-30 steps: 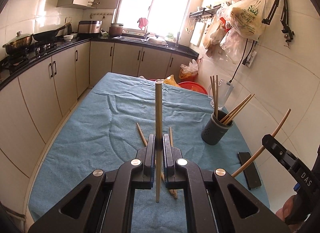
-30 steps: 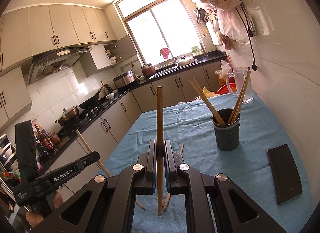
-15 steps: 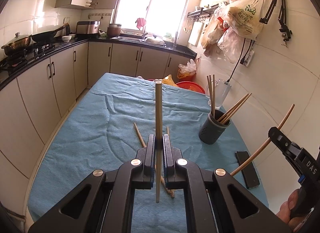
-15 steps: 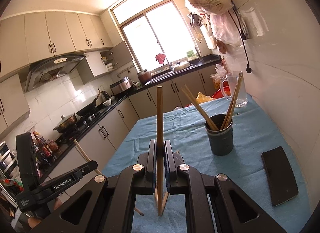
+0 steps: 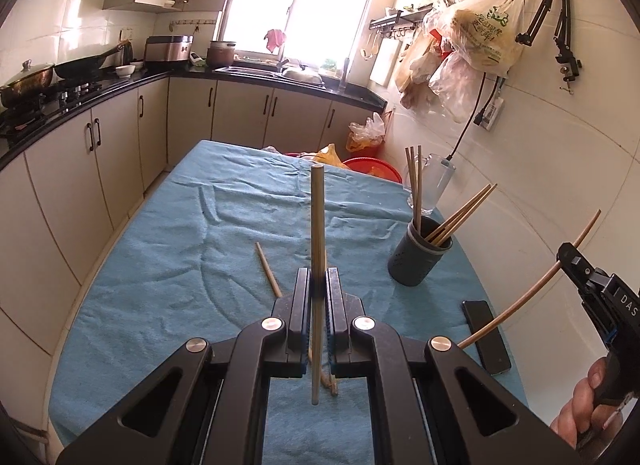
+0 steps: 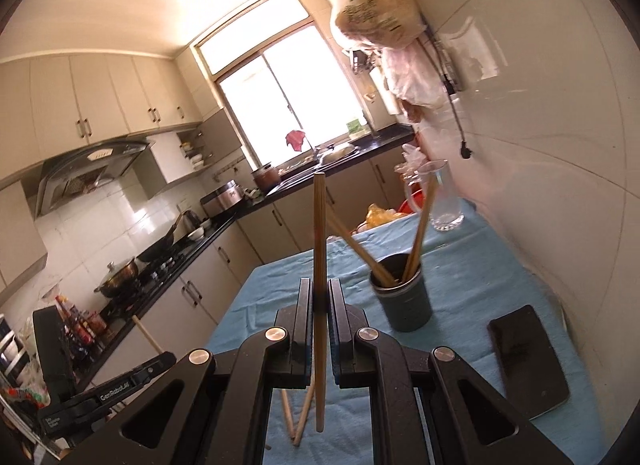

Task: Organize utensils
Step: 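Carry both upright chopsticks over the black holder cup and lower them in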

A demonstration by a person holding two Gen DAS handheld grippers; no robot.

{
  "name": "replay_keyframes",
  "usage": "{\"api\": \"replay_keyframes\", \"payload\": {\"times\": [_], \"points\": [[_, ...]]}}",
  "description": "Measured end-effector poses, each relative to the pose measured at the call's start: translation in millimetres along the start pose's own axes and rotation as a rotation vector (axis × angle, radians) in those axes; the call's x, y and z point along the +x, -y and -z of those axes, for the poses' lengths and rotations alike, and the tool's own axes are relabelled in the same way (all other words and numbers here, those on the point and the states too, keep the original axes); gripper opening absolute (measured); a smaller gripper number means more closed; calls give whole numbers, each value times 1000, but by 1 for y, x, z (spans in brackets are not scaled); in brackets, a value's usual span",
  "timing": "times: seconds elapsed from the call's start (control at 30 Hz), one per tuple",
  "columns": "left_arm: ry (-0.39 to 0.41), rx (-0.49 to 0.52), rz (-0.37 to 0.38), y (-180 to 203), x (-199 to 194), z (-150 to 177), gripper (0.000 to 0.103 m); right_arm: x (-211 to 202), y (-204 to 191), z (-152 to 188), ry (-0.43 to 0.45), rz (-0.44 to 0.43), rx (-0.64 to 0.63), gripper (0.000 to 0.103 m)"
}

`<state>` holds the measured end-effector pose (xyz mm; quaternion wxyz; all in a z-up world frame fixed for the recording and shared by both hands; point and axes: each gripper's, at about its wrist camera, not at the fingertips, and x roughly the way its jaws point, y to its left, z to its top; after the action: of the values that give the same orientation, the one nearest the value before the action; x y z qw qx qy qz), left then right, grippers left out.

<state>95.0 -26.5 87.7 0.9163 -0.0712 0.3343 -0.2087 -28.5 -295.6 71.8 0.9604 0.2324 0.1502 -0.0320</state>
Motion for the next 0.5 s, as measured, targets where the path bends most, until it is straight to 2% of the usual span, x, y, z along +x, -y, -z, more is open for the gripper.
{"api": "replay_keyframes", "payload": {"times": [0.27, 0.5], "points": [[-24, 14, 75, 19, 15, -25, 6, -11, 35, -28, 57, 66, 62, 7], [-28, 41, 128, 47, 31, -53, 6, -16, 52, -54, 95, 86, 84, 7]]}}
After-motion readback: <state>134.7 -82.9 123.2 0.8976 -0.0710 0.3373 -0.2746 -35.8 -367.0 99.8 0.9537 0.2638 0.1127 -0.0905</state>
